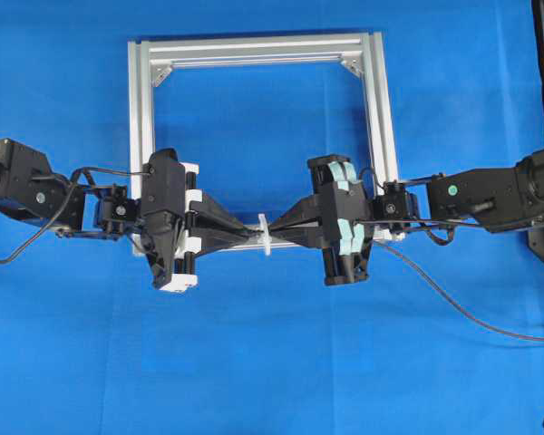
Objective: Insert the wire through the string loop located in the center.
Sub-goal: 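Close the left gripper on the USB plug beyond the loop, then open the right gripper to release the cable, then pull the plug leftward with the left gripper, drawing cable through the loop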
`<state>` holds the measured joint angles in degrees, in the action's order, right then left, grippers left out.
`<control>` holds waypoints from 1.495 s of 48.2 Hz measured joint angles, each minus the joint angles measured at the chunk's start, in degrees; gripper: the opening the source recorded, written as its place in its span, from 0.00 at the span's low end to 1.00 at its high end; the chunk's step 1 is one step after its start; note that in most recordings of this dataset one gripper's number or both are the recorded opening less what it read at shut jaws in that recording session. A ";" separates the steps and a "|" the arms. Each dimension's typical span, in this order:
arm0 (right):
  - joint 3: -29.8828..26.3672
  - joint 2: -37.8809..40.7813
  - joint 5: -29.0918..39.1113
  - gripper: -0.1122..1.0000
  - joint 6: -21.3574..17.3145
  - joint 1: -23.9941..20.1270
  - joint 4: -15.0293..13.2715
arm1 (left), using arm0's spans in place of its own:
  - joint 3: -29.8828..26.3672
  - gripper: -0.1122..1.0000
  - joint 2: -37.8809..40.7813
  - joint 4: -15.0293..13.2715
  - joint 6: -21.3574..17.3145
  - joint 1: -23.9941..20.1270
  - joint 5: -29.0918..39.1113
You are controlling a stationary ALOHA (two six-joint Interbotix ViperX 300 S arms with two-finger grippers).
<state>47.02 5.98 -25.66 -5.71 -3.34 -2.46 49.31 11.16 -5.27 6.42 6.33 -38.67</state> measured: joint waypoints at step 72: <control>0.00 0.00 0.00 0.97 -0.09 0.00 0.18 | 3.08 0.17 -1.76 0.00 0.00 -0.26 0.09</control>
<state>47.02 5.98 -25.66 -5.80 -3.34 -2.29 52.38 9.40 -5.27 6.42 6.06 -38.58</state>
